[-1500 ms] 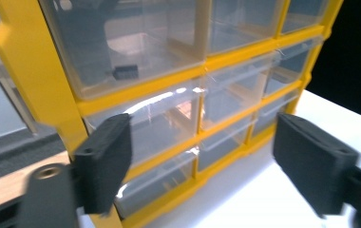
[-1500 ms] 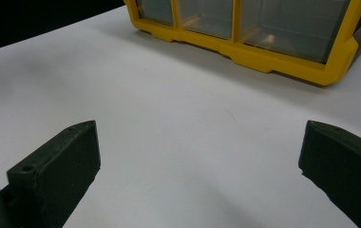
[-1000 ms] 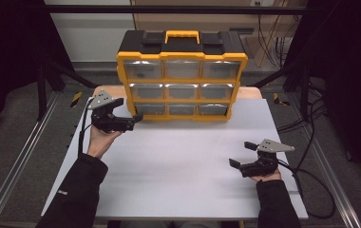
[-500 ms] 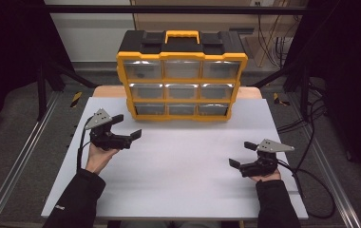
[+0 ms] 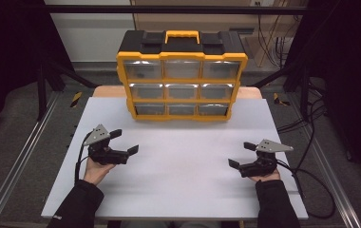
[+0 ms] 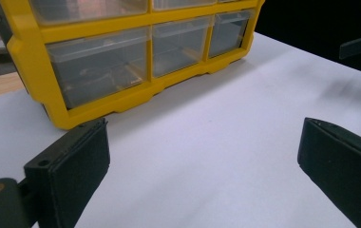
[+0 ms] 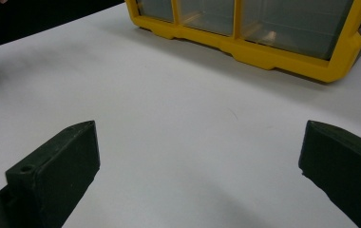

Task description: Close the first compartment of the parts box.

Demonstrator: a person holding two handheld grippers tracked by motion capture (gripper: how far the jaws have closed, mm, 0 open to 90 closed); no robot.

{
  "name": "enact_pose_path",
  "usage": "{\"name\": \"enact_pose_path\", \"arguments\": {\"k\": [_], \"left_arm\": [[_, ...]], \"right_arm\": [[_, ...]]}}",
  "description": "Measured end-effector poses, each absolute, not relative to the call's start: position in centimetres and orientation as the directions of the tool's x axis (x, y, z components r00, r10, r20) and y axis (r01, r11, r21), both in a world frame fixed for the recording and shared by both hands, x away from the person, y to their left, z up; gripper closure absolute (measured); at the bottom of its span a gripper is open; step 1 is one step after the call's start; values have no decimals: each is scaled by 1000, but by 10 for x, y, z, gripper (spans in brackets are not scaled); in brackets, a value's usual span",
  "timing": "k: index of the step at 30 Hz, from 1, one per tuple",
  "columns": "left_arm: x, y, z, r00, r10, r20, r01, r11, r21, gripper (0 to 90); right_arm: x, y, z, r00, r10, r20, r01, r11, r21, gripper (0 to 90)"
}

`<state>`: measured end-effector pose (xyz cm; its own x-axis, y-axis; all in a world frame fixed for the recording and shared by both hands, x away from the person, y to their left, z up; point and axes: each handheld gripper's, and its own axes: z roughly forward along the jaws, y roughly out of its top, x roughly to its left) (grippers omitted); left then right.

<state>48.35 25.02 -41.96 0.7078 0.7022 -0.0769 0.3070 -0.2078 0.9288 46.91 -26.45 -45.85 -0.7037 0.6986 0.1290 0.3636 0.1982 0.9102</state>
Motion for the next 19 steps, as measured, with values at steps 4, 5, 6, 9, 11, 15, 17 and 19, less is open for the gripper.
{"name": "enact_pose_path", "arguments": {"k": [4, 5, 6, 9, 11, 15, 17, 19], "left_arm": [[479, 255, -428, 705, 705, -78, 313, -211, 926, 27], [478, 256, -430, 703, 707, -78, 312, -209, 927, 27], [477, 259, -432, 703, 706, -82, 315, -205, 927, 27], [475, 263, -436, 699, 709, -90, 319, -196, 927, 27], [474, 265, -437, 697, 712, -85, 319, -202, 926, 27], [472, 267, -438, 698, 712, -77, 310, -204, 928, 27], [473, 268, -439, 699, 711, -81, 311, -200, 929, 27], [473, 269, -439, 699, 710, -86, 309, -192, 931, 27]], "right_arm": [[469, -265, -459, -703, 698, 133, 366, 195, 910, 3], [469, -265, -459, -704, 698, 132, 365, 197, 910, 3], [469, -265, -459, -704, 698, 132, 366, 196, 910, 3], [469, -265, -459, -703, 698, 136, 369, 194, 909, 3], [469, -265, -459, -703, 699, 135, 369, 197, 908, 3], [469, -265, -460, -702, 699, 136, 371, 196, 908, 3], [469, -264, -460, -702, 699, 136, 372, 197, 907, 4], [469, -264, -460, -702, 699, 136, 374, 199, 906, 4]]}}
